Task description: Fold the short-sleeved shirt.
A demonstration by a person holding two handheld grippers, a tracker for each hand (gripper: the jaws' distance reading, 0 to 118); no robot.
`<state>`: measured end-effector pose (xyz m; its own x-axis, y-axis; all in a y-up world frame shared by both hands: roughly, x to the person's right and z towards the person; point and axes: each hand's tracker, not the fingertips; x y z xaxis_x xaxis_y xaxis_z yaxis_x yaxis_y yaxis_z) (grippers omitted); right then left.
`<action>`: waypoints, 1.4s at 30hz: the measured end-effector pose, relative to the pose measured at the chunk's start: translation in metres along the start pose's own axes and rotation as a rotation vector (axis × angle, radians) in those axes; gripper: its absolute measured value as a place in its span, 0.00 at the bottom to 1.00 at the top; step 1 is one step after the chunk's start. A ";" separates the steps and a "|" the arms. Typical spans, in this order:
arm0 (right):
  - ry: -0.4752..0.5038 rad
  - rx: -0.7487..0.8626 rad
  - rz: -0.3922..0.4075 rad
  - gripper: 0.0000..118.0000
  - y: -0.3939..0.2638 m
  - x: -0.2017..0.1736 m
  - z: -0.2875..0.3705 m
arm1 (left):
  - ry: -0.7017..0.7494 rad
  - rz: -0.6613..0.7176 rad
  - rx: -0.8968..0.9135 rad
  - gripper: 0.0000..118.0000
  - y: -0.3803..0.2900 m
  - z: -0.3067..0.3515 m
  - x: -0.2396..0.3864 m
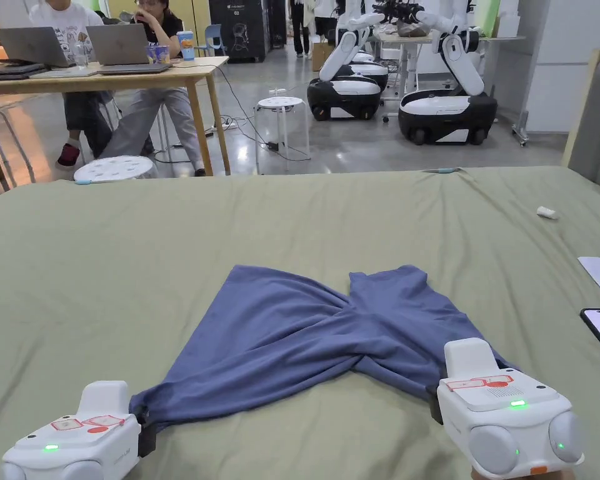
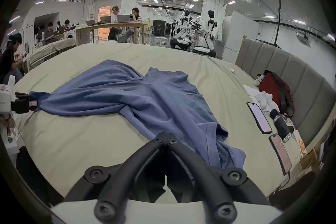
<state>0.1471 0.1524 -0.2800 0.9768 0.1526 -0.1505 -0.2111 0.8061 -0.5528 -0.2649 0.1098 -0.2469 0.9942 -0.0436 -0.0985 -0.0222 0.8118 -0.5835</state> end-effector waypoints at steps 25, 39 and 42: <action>0.075 -0.257 -0.115 0.54 0.152 0.106 -0.241 | 0.027 -0.044 0.005 0.04 0.053 -0.039 0.036; 0.063 -0.396 -0.028 0.12 0.138 0.091 -0.274 | 0.032 -0.034 -0.031 0.04 0.059 -0.054 0.038; 0.023 -0.390 0.066 0.00 0.137 0.080 -0.271 | 0.037 -0.036 -0.030 0.04 0.059 -0.053 0.039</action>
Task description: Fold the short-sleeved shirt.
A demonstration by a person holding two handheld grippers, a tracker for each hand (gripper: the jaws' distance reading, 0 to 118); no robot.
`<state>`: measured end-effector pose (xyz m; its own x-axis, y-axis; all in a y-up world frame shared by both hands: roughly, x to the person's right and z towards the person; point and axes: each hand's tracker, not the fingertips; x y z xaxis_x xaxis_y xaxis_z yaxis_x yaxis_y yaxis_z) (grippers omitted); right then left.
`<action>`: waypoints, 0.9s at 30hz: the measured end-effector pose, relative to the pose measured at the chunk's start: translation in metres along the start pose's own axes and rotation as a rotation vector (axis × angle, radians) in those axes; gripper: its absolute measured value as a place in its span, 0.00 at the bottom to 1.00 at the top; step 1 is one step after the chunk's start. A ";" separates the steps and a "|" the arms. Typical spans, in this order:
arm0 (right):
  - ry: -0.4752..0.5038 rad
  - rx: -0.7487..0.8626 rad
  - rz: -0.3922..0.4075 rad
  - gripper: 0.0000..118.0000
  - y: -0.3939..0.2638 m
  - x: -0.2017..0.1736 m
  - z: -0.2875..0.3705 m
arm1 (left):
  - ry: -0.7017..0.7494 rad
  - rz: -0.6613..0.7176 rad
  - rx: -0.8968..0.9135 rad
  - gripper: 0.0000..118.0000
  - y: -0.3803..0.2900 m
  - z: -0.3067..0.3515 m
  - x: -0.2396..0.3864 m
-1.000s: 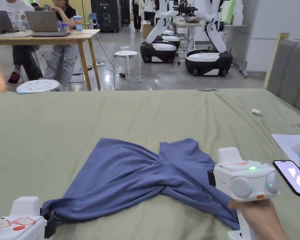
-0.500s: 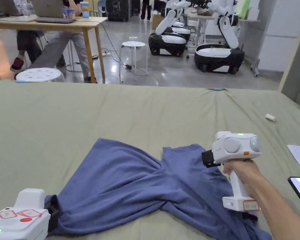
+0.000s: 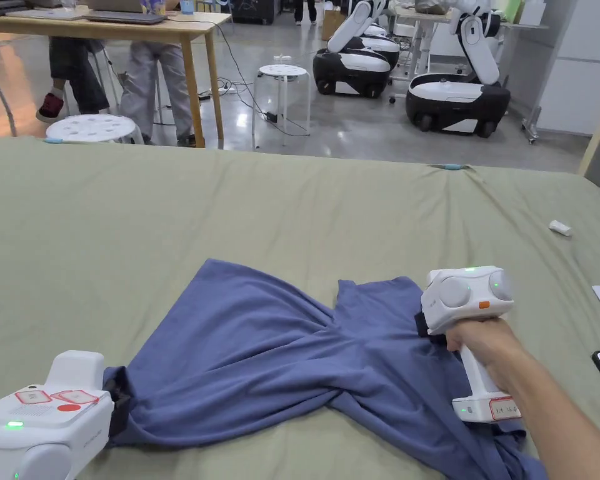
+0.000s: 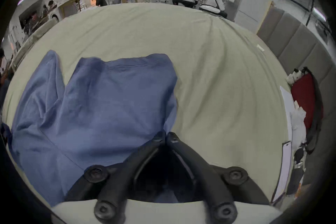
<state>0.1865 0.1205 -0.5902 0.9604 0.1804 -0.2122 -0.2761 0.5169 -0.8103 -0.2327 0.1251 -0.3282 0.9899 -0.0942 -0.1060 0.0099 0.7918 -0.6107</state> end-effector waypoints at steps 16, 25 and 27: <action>-0.210 0.575 0.054 0.00 0.047 -0.009 0.172 | 0.035 -0.053 0.253 0.04 0.134 0.028 0.004; -0.268 0.772 0.004 0.00 0.153 0.004 0.265 | 0.091 -0.105 0.452 0.04 0.315 0.046 0.028; -0.261 0.783 -0.022 0.00 0.183 0.015 0.282 | 0.111 -0.125 0.471 0.04 0.349 0.045 0.031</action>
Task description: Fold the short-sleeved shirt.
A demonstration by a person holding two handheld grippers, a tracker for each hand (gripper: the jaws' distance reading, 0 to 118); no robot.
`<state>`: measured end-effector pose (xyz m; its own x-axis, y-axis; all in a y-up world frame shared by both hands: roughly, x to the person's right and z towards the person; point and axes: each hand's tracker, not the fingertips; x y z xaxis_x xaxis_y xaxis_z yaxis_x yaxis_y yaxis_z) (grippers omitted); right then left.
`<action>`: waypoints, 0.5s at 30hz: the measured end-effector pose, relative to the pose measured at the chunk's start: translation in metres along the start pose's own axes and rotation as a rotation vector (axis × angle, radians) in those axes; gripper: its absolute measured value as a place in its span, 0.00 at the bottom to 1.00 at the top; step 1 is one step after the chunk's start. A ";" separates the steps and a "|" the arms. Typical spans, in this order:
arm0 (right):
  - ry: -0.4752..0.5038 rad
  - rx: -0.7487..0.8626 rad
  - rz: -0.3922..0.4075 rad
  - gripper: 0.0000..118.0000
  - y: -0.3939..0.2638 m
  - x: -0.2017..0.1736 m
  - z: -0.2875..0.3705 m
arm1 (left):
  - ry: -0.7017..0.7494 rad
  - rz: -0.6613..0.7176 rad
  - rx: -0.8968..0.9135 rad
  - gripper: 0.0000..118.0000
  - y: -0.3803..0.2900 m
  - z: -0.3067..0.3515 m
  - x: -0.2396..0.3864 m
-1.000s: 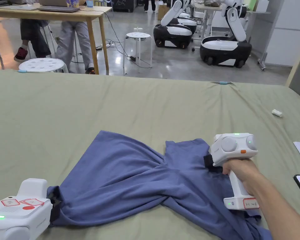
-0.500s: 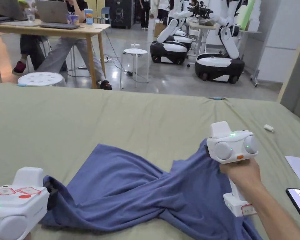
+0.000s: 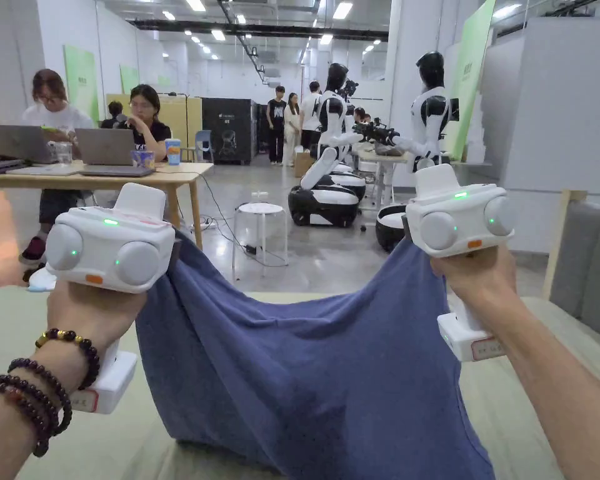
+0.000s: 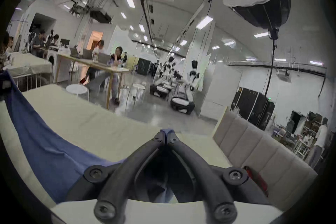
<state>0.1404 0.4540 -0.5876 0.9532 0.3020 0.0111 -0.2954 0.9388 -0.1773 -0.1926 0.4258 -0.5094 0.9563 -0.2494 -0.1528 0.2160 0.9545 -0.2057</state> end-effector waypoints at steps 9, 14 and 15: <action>-0.064 0.086 -0.081 0.00 0.115 0.055 -0.033 | 0.125 0.044 0.036 0.04 0.110 -0.074 -0.031; -0.133 0.156 -0.164 0.00 0.156 0.085 -0.030 | 0.180 0.056 0.065 0.04 0.147 -0.090 -0.054; -0.142 0.158 -0.142 0.00 0.161 0.087 -0.029 | 0.183 0.069 0.070 0.04 0.149 -0.092 -0.058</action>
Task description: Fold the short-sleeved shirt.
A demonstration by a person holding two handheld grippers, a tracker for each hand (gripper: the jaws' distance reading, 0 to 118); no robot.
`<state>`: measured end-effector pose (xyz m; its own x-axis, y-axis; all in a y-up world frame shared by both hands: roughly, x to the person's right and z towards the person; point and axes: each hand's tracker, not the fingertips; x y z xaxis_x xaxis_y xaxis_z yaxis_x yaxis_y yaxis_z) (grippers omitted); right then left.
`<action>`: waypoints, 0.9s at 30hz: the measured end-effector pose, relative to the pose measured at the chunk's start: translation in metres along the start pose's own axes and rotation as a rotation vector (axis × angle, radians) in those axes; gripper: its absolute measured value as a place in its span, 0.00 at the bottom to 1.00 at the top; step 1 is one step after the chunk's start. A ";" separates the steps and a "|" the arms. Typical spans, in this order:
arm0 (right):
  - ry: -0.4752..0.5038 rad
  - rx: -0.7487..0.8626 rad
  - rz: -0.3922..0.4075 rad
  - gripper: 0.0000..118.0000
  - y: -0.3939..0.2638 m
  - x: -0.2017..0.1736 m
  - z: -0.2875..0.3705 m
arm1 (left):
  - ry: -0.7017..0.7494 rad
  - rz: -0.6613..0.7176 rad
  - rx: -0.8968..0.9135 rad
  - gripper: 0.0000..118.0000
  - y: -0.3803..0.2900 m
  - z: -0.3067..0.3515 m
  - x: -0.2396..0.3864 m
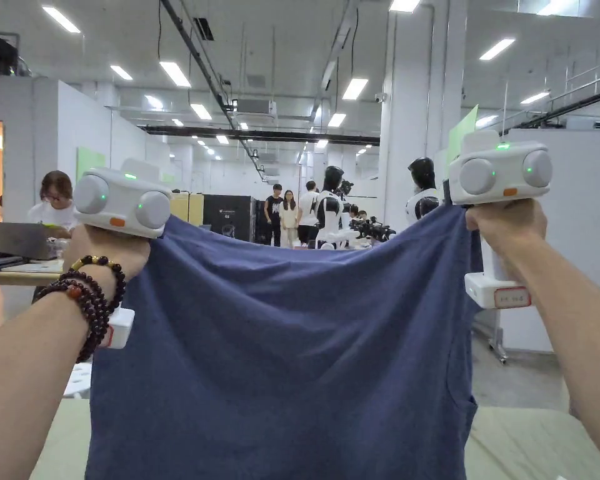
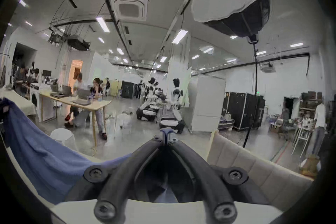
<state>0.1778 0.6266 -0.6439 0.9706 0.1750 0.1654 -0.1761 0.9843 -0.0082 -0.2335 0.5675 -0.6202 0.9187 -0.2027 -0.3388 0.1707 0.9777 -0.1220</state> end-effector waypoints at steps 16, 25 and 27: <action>0.027 -0.053 -0.029 0.00 -0.041 -0.019 -0.028 | -0.035 0.032 -0.067 0.04 -0.048 -0.027 0.021; 0.050 -0.186 -0.050 0.00 -0.139 -0.021 -0.019 | -0.074 0.031 -0.154 0.04 -0.130 -0.014 0.033; 0.058 -0.194 -0.065 0.00 -0.147 -0.016 -0.012 | -0.089 0.023 -0.168 0.04 -0.141 -0.008 0.031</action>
<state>0.1904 0.4794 -0.6574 0.9876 0.1062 0.1154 -0.0830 0.9782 -0.1904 -0.2318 0.4224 -0.6209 0.9508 -0.1671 -0.2609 0.0937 0.9577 -0.2720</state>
